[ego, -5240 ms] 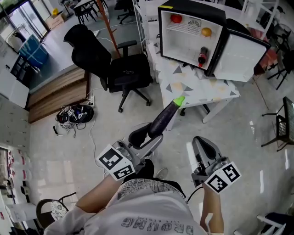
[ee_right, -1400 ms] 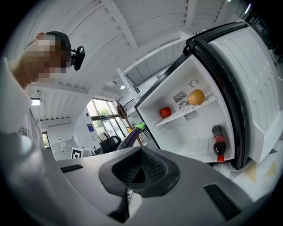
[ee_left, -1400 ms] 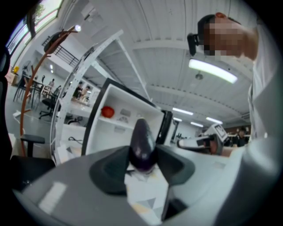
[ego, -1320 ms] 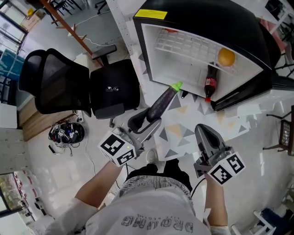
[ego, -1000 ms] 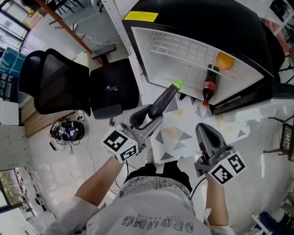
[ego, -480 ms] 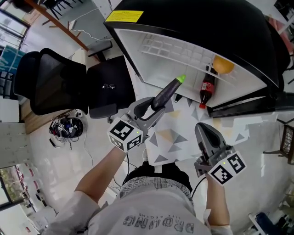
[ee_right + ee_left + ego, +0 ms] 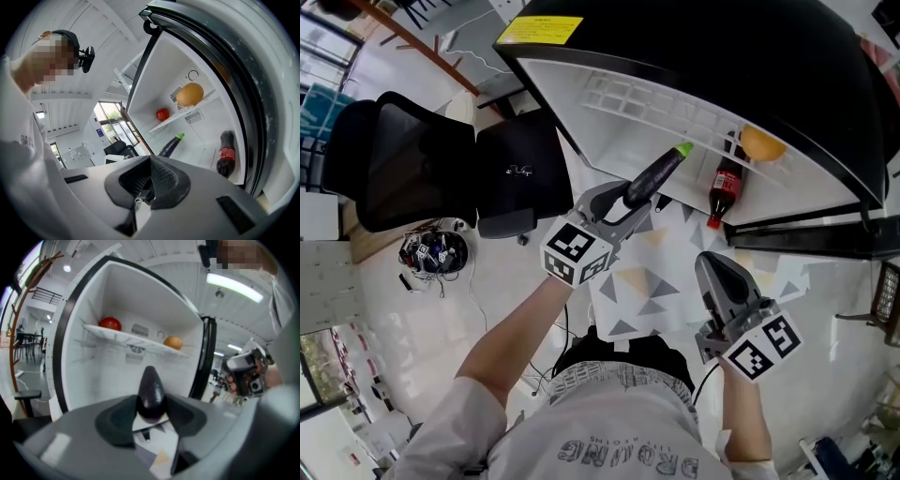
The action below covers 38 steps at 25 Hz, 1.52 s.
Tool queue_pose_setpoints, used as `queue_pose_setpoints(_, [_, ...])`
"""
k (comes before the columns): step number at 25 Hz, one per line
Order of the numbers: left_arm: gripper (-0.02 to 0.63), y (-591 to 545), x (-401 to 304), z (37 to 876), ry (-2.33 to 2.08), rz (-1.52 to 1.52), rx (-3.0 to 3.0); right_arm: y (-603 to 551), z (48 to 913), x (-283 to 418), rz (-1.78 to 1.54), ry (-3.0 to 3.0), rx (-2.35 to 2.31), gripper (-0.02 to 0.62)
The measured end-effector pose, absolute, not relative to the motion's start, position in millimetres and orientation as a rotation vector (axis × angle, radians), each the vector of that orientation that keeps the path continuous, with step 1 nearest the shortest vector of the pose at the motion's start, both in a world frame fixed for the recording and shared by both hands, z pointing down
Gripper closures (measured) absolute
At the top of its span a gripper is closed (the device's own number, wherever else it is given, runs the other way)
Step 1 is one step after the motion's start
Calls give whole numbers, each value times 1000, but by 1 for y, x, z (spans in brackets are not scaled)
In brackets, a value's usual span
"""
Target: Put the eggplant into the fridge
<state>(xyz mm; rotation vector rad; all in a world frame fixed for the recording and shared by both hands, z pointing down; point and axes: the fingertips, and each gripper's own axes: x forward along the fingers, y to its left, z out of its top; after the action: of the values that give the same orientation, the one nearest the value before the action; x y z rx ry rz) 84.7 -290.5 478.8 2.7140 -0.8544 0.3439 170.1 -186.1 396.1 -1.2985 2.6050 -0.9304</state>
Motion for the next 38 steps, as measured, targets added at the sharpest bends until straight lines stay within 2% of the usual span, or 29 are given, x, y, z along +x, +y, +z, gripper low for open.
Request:
queue_pose_setpoints(18, [410, -336, 129, 535, -871, 487, 2727, -189, 412, 186, -954, 2628, -1282, 594])
queue_pose_setpoints(38, [410, -367, 148, 587, -961, 687, 2672, -172, 433, 183, -987, 2641, -1262, 594])
